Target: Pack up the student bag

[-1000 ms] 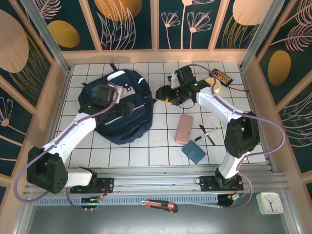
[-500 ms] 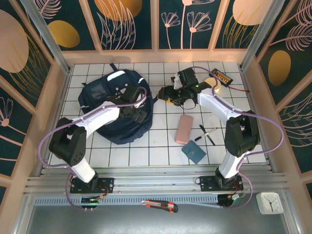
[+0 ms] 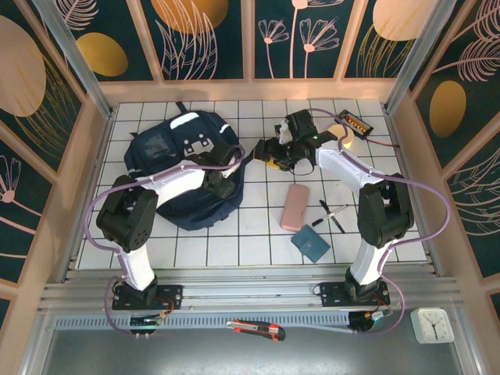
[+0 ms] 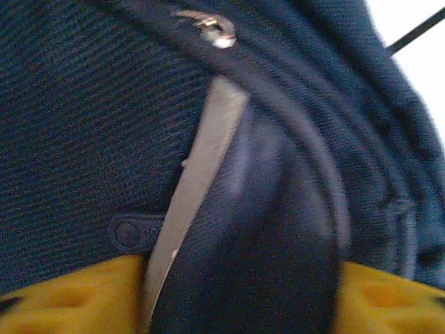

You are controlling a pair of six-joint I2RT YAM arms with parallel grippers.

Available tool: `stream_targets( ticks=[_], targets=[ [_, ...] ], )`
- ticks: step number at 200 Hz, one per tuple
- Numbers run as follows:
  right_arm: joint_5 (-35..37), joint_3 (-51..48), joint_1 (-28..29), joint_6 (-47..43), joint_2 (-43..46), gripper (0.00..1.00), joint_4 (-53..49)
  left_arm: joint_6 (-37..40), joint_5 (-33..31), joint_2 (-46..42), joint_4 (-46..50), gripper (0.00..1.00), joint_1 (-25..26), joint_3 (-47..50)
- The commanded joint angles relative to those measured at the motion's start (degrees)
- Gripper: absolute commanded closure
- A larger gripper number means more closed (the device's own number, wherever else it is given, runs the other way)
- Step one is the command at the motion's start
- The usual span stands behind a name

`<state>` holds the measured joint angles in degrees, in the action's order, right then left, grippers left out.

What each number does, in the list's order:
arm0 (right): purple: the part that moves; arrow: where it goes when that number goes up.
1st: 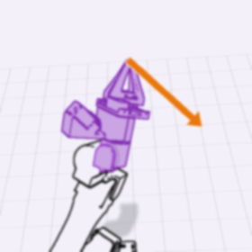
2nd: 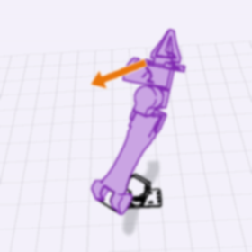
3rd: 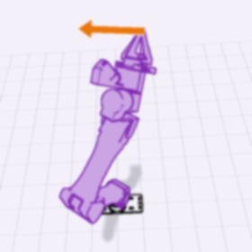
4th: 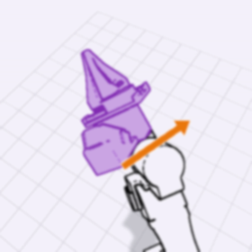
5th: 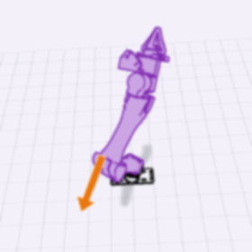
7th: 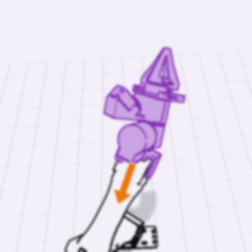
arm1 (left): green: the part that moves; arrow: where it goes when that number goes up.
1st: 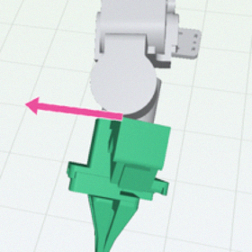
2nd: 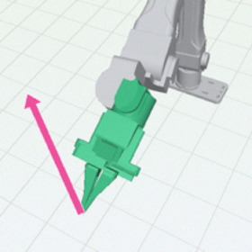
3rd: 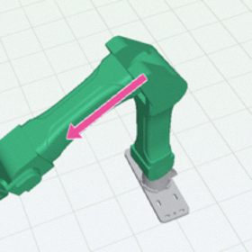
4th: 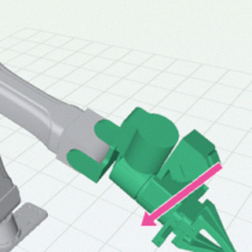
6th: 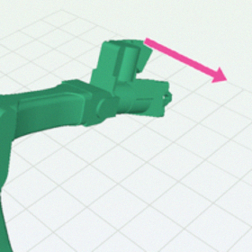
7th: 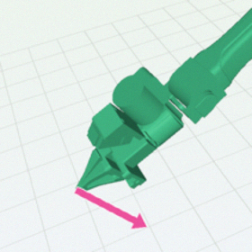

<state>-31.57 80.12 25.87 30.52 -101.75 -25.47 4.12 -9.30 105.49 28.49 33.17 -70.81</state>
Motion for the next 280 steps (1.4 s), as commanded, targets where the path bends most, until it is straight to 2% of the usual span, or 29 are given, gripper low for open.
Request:
stream_targets(
  ticks=[1, 10, 41, 61, 80, 94, 106, 128, 149, 180, 206, 236, 280],
  targets=[
    [-0.96, 1.63, -0.55, -0.79, -0.48, 0.39, 0.56, 0.46, -3.12, 0.88, 0.90, 0.81, -0.30, -1.00],
    [-0.70, 1.60, -0.56, -1.03, -0.30, 0.39, 0.59, 0.33, -3.50, 0.11, 1.18, 1.00, -0.30, -1.16],
    [3.03, 0.83, -0.95, -3.29, 2.13, 0.39, 3.64, 1.77, -5.56, -6.91, 0.40, 1.00, -0.38, -0.60],
    [5.68, -1.98, -1.64, -7.14, 5.99, 0.39, 10.69, 4.79, -5.07, -16.97, -4.01, 1.00, -0.56, 1.74],
    [6.12, -6.45, -2.21, -13.89, 10.80, 0.39, 20.99, 9.51, -0.20, -25.63, -9.89, 1.00, -0.92, 5.28],
    [2.42, -10.18, -2.36, -21.52, 13.68, 0.39, 28.95, 11.00, 9.41, -29.22, -10.34, 1.00, -3.35, 5.80],
    [-1.91, -11.98, -2.35, -30.85, 15.00, 0.40, 31.80, 12.30, 16.40, -31.49, -9.99, 1.00, -5.41, 6.38],
    [-9.88, -12.55, -3.20, -47.21, 14.62, 0.44, 29.07, 17.28, 21.97, -35.02, -8.28, 1.00, -6.92, 9.04],
    [-16.81, -12.10, -3.33, -61.70, 12.48, 0.47, 22.20, 24.94, 23.09, -39.69, -6.23, 1.00, -6.98, 13.80],
    [-18.76, -13.74, -2.35, -70.30, 10.68, 0.49, 19.77, 28.94, 22.42, -47.41, -7.37, 1.00, -6.98, 20.88],
    [-21.25, -14.15, 0.21, -74.39, 8.87, 0.49, 17.85, 28.82, 21.58, -49.57, -7.07, 1.00, -6.98, 23.38],
    [-21.58, -9.68, 3.49, -78.52, 2.65, 0.50, 11.29, 27.50, 20.79, -50.64, -9.02, 1.00, -6.98, 24.64],
    [-22.21, -6.01, 5.16, -74.39, -3.04, 0.50, 15.23, 28.15, 20.64, -50.53, -8.30, 1.00, -6.97, 24.96]
  ],
)
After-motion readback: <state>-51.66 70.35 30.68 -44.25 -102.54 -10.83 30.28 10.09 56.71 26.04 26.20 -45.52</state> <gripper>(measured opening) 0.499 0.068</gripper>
